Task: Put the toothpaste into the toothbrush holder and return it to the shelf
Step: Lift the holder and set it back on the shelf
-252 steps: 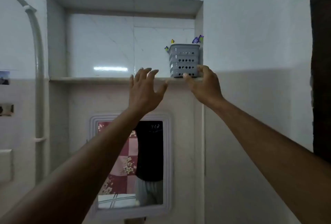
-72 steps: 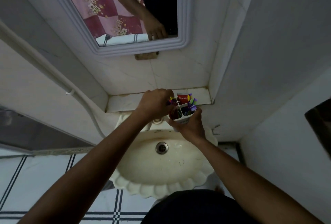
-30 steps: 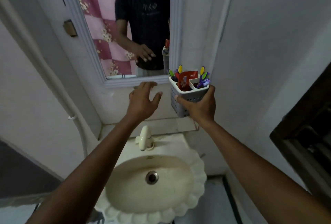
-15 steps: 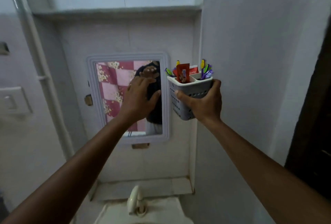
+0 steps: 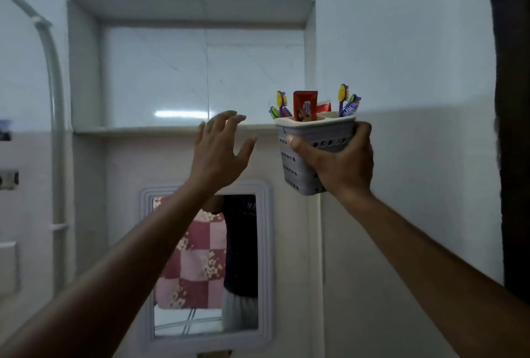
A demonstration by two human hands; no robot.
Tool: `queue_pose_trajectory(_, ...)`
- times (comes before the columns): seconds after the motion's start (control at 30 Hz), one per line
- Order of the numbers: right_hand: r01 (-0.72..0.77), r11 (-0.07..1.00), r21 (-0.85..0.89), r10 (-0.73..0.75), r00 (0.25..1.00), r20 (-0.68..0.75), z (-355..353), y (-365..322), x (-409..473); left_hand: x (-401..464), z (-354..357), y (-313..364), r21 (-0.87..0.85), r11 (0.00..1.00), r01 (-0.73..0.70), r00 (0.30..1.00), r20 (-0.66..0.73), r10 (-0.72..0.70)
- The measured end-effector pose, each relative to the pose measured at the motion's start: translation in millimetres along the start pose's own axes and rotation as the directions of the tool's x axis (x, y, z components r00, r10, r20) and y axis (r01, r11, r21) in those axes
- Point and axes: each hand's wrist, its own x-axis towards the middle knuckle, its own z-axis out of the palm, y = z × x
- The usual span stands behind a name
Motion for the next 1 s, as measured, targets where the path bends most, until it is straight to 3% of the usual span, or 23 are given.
queue_pose_trajectory(0.23,0.001,1.0,0.018,0.0,0.999,-0.046,20,-32,45,36,47,-37,0.038,0.994,0.105,0.989,0.1,-0.109)
queue_pose_trajectory(0.47,0.02,1.0,-0.001,-0.02,0.997,-0.07,49,-50,81,34,66,-47,0.049,0.993,0.104,0.991,-0.084,-0.1)
queue_pose_trajectory(0.7,0.078,0.993,-0.093,-0.089,0.989,-0.116,96,-61,110,32,71,-49,0.006,0.997,0.071,0.985,-0.159,-0.069)
queue_pose_trajectory(1.0,0.004,0.957,-0.291,0.022,0.996,0.086,142,-37,117,34,69,-52,0.031,0.997,0.073,0.987,-0.143,-0.068)
